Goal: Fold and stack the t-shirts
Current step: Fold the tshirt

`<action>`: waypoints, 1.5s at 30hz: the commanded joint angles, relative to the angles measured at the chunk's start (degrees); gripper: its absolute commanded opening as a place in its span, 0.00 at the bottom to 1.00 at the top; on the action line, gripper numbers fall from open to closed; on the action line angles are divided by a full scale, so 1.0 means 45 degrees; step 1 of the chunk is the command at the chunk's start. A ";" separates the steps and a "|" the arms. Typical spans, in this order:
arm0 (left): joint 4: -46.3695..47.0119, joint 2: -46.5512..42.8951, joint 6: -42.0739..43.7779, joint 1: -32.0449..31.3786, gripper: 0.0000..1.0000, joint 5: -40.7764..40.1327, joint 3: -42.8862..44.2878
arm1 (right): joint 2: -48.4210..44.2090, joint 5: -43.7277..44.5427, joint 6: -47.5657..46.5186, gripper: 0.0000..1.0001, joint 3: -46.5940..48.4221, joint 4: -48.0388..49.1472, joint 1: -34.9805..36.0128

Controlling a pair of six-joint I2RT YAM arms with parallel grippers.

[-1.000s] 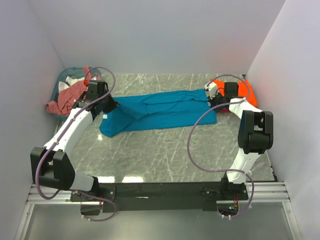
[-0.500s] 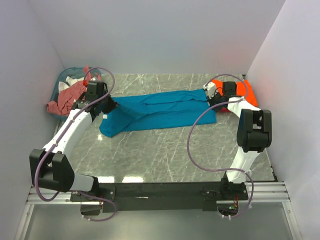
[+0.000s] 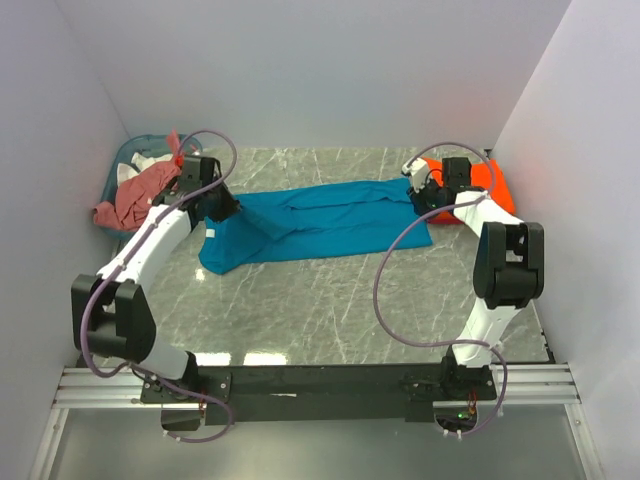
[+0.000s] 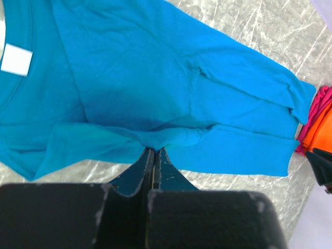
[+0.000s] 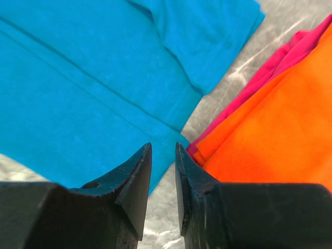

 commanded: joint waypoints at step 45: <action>-0.0676 0.6190 0.5221 0.0063 0.00 0.3085 0.6162 | -0.2617 -0.2015 0.0968 0.36 -0.1260 0.0247 0.0264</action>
